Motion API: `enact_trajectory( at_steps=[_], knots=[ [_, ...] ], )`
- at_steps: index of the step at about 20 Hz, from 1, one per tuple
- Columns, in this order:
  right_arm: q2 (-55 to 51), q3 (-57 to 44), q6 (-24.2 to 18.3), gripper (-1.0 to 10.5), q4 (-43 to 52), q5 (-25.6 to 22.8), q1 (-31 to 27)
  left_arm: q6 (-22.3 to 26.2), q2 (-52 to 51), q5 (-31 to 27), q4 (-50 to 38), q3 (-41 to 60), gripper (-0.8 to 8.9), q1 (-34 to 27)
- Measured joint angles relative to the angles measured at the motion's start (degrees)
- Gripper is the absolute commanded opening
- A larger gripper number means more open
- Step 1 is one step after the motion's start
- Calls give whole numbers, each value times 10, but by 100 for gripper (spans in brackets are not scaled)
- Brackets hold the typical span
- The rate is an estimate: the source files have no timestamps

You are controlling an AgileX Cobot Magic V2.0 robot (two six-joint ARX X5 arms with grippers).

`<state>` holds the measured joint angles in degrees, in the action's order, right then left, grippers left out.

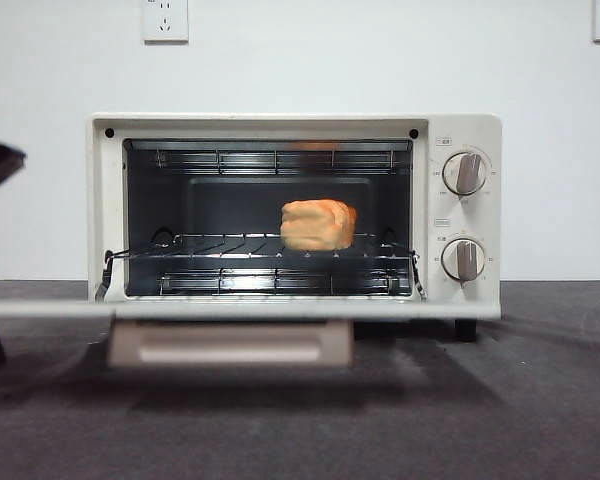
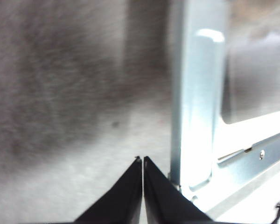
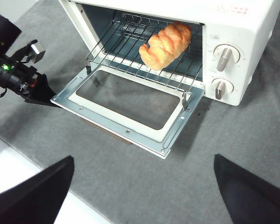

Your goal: The left arm flap open the oven, the right arm pick bread and place it into oven, the left arm flap close the oven

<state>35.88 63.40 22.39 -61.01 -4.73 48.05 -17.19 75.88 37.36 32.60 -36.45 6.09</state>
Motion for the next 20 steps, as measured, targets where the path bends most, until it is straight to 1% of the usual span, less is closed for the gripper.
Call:
enact_trajectory(
  at_steps=[5, 8, 12, 17, 20],
  knots=[
    [0, 0, 2, 477, 7, 0, 0, -25, -60, 7, -19, 0, 11, -7],
    [0, 0, 3, 477, 8, 0, 0, -57, -90, 13, -57, 0, 11, -10],
    [0, 0, 4, 477, 8, 0, 0, -125, -115, 18, -156, 0, 11, -10],
    [0, 0, 5, 477, 8, 0, 0, -224, -122, 35, -293, -6, 11, -5],
    [0, 0, 5, 477, 8, 0, 0, -267, -122, 32, -361, -7, 11, -7]
  ],
)
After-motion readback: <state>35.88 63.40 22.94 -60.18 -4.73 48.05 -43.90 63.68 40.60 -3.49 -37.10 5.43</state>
